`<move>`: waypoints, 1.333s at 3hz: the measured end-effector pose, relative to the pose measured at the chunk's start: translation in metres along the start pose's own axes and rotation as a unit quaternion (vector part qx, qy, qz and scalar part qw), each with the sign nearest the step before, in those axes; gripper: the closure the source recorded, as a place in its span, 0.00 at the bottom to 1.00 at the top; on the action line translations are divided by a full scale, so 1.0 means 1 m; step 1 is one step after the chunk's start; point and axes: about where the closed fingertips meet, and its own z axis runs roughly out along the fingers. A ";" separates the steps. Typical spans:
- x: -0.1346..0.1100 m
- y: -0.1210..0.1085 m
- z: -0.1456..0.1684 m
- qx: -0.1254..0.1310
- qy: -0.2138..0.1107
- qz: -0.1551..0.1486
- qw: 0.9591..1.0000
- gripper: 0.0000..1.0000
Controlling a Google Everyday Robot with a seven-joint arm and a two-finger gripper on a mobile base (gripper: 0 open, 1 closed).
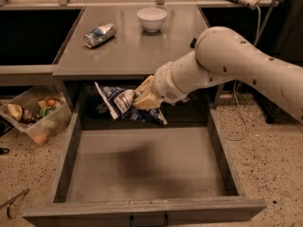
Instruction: Place blue chip bag into middle drawer
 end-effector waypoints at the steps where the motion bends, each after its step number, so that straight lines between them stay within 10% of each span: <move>1: 0.000 0.000 0.000 0.000 0.000 0.000 1.000 1.00; 2: 0.029 0.011 0.007 0.009 0.028 0.038 0.999 1.00; 4: 0.138 0.072 0.052 0.023 0.016 0.197 0.980 1.00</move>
Offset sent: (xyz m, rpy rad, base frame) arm -0.0288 -0.0550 -0.0991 -0.1207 0.1743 -0.2788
